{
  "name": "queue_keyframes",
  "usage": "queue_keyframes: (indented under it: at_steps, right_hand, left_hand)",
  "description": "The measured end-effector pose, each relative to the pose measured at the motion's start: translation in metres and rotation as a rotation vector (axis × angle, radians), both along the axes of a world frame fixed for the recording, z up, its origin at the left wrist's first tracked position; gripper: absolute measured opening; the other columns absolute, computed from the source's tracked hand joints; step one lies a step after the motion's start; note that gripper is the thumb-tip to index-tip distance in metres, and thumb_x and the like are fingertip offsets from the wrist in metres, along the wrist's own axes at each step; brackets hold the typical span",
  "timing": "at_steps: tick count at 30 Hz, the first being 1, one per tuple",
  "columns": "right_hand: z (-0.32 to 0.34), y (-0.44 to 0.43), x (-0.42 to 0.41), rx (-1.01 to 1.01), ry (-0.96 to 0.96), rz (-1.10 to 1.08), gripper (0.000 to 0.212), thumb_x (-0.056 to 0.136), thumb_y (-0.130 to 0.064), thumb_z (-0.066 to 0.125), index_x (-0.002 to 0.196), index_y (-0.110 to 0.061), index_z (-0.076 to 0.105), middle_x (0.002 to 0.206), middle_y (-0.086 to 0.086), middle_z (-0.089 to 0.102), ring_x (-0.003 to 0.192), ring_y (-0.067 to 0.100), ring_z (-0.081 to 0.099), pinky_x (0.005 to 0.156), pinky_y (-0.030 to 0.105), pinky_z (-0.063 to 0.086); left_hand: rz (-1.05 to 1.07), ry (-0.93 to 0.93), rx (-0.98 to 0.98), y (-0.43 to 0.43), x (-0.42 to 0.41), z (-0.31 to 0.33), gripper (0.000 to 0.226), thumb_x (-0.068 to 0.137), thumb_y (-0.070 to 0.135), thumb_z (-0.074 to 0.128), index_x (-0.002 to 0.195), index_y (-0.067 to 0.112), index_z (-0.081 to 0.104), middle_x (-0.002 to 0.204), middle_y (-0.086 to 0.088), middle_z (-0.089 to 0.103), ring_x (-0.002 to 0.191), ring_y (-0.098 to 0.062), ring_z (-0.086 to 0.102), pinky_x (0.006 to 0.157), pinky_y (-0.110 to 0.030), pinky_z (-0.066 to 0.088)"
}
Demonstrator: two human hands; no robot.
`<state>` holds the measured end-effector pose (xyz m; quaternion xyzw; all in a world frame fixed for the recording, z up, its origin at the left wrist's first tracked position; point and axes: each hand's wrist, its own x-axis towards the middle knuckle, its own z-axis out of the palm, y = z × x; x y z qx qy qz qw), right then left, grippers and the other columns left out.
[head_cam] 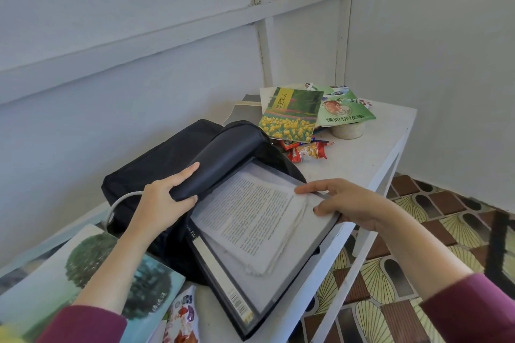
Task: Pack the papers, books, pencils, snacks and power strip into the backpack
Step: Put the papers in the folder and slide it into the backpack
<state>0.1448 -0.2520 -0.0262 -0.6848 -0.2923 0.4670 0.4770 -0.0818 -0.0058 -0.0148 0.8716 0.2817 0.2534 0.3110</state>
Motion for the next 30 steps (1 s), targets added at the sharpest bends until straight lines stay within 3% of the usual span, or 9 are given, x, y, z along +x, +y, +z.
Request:
queue_keyframes:
  at_steps: [8,14,17,21,27,30]
  right_hand:
    - [0.014,0.031,0.011,-0.015,-0.037,-0.069,0.038,0.085,0.009,0.052,0.107,-0.019,0.067,0.11,0.003,0.054,0.088,0.022,0.058,0.068,0.029,0.054]
    - [-0.004,0.038,-0.011,0.18,0.202,-0.285,0.035,0.087,0.0,0.058,0.114,-0.023,0.061,0.111,0.007,0.059,0.085,0.022,0.061,0.066,0.032,0.057]
    - [-0.008,0.021,-0.014,0.105,0.195,-0.194,0.038,0.087,-0.001,0.059,0.116,-0.026,0.064,0.106,0.008,0.067,0.086,0.024,0.066,0.068,0.031,0.058]
    - [-0.006,0.016,-0.011,0.005,0.166,-0.182,0.035,0.087,0.013,0.05,0.104,-0.01,0.069,0.089,0.008,0.064,0.077,0.02,0.066,0.064,0.024,0.059]
    - [-0.002,0.039,-0.014,0.018,0.181,-0.288,0.034,0.086,0.015,0.047,0.097,-0.009,0.068,0.104,0.013,0.057,0.077,0.024,0.064,0.057,0.023,0.058]
    - [-0.01,0.057,-0.018,0.014,0.233,-0.335,0.037,0.087,0.015,0.044,0.109,-0.005,0.067,0.107,0.013,0.057,0.08,0.024,0.064,0.058,0.024,0.058]
  left_hand:
    - [-0.028,-0.003,0.021,0.0,0.0,0.003,0.069,0.073,-0.001,0.074,0.117,0.048,0.052,0.111,0.023,0.055,0.087,0.023,0.053,0.073,0.004,0.039]
    - [-0.007,-0.026,0.011,-0.001,0.001,0.002,0.067,0.073,-0.001,0.073,0.123,0.038,0.053,0.117,0.017,0.054,0.086,0.025,0.052,0.071,0.004,0.039]
    - [-0.008,-0.029,0.022,-0.001,0.0,0.001,0.067,0.073,-0.001,0.073,0.123,0.038,0.053,0.119,0.016,0.053,0.085,0.026,0.051,0.072,0.004,0.039]
    - [-0.021,-0.014,0.022,0.0,0.0,0.002,0.068,0.073,0.0,0.074,0.123,0.04,0.052,0.12,0.014,0.054,0.087,0.024,0.052,0.072,0.003,0.039]
    - [-0.023,-0.021,0.03,0.0,0.001,0.006,0.068,0.072,-0.001,0.074,0.12,0.041,0.053,0.118,0.014,0.056,0.088,0.024,0.052,0.072,0.004,0.039]
    - [-0.012,-0.026,0.029,0.0,0.002,0.009,0.067,0.072,-0.001,0.074,0.12,0.041,0.053,0.118,0.014,0.057,0.088,0.024,0.052,0.07,0.004,0.039]
